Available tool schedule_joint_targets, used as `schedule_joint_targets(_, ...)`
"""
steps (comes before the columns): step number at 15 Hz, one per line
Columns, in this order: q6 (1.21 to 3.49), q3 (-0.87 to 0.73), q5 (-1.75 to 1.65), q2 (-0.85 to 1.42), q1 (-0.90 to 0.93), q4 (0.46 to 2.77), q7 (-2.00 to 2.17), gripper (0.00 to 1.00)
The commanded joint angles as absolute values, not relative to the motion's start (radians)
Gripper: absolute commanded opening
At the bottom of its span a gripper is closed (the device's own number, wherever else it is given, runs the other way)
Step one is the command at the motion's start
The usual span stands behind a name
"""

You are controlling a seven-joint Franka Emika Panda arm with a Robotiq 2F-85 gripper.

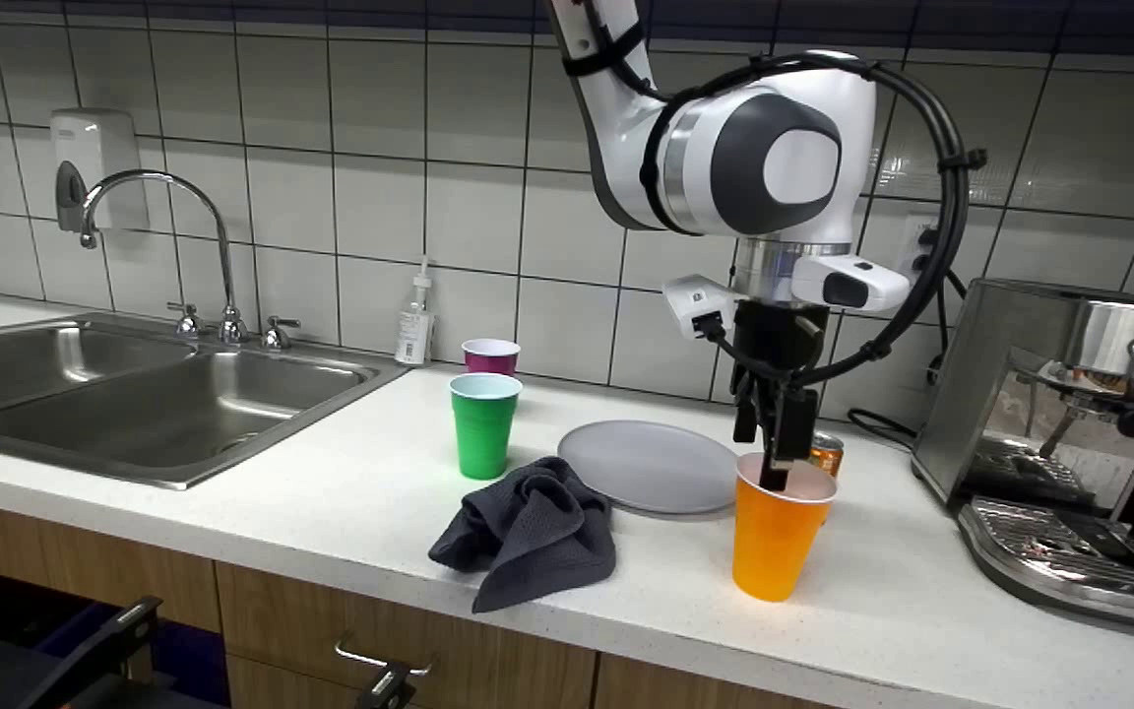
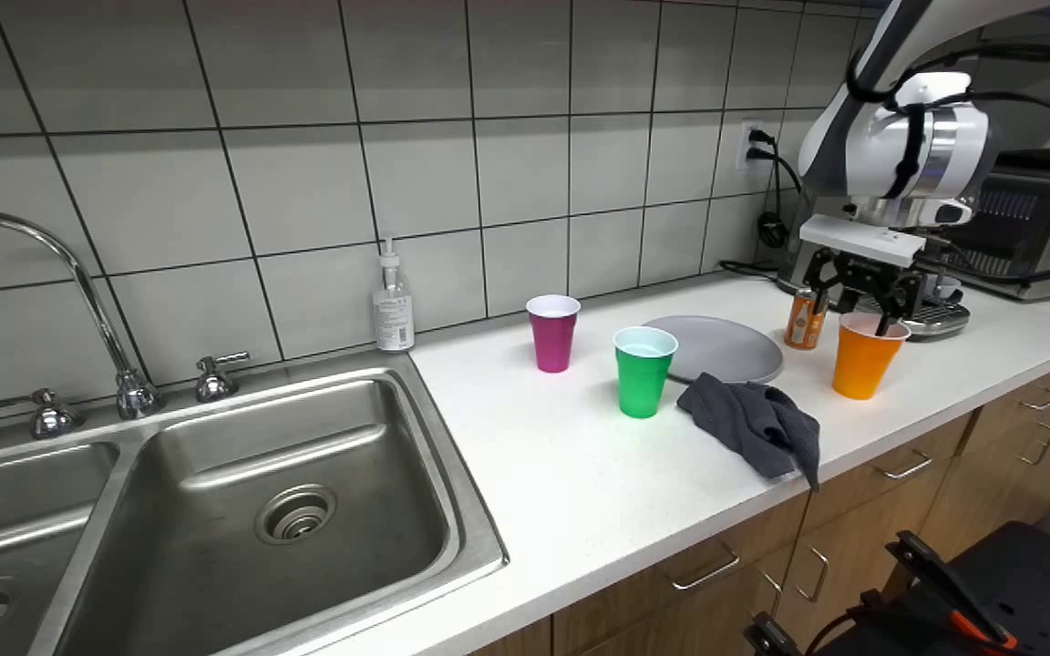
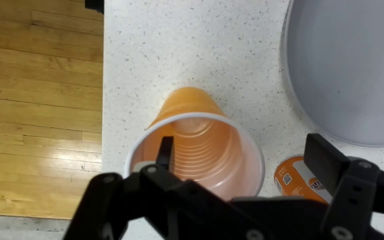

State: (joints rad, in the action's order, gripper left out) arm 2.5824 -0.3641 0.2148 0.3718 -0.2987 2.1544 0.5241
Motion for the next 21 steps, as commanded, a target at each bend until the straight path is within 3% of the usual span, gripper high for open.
schedule_joint_targets(1, 2.575, -0.371, 0.220, 0.391, -0.300, 2.126, 0.518, 1.00)
schedule_joint_targets(3, 2.575, -0.372, 0.221, 0.397, -0.301, 2.120, 0.518, 0.96)
schedule_joint_targets(4, 2.575, -0.372, 0.221, 0.399, -0.301, 2.118, 0.517, 0.74)
schedule_joint_targets(6, 2.574, -0.373, 0.220, 0.404, -0.301, 2.113, 0.517, 0.71)
schedule_joint_targets(15, 2.576, -0.384, 0.212, 0.400, -0.298, 2.111, 0.521, 0.01)
schedule_joint_targets(21, 2.583, -0.395, 0.199, 0.372, -0.285, 2.132, 0.528, 0.01)
